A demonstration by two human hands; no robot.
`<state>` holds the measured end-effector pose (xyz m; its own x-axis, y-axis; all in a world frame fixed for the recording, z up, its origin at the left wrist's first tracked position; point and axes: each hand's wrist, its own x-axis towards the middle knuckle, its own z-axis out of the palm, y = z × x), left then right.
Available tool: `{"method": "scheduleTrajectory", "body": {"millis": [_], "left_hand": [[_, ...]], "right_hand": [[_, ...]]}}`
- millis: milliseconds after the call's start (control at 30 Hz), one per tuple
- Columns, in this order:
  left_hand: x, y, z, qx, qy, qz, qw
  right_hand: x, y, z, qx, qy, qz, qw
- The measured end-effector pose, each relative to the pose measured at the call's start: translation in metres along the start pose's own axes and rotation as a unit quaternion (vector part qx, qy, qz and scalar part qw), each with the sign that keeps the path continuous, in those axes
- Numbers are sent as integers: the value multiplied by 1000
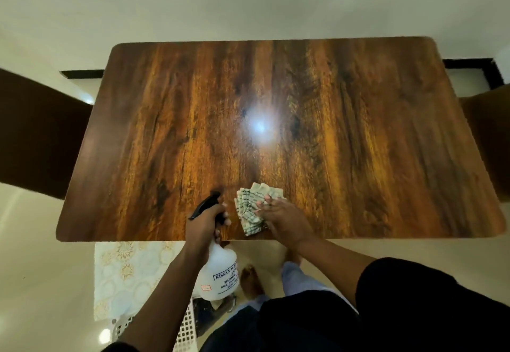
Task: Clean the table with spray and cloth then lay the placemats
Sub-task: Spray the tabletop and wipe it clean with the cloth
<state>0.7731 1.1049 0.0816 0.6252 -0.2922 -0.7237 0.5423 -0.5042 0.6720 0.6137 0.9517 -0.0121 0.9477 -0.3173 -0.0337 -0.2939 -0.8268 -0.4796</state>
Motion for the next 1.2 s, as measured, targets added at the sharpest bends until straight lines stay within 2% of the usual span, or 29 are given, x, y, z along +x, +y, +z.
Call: {"method": "scheduleTrajectory", "body": {"millis": [133, 267, 367, 433, 567, 767, 1033, 1200], "left_hand": [[-9, -5, 5, 47, -42, 8, 998], [-17, -11, 19, 73, -84, 24, 994], [-25, -16, 31, 83, -114, 45, 989], [-31, -20, 38, 92, -138, 46, 985], [-38, -26, 52, 121, -168, 47, 977], [-44, -34, 69, 157, -185, 66, 968], [-61, -37, 120, 166, -201, 78, 962], [-76, -38, 179, 194, -262, 65, 943]], "right_hand": [[-45, 15, -9, -7, 55, 143, 988], [-89, 24, -4, 15, 122, 320, 939], [-96, 5, 5, 16, 130, 390, 911], [-94, -14, 12, -14, 114, 383, 917], [-96, -39, 29, -37, 88, 286, 953], [-110, -14, 8, -2, 46, 227, 973], [-153, 39, -28, 43, 84, 330, 939], [-194, 82, -52, 53, 114, 393, 911]]}}
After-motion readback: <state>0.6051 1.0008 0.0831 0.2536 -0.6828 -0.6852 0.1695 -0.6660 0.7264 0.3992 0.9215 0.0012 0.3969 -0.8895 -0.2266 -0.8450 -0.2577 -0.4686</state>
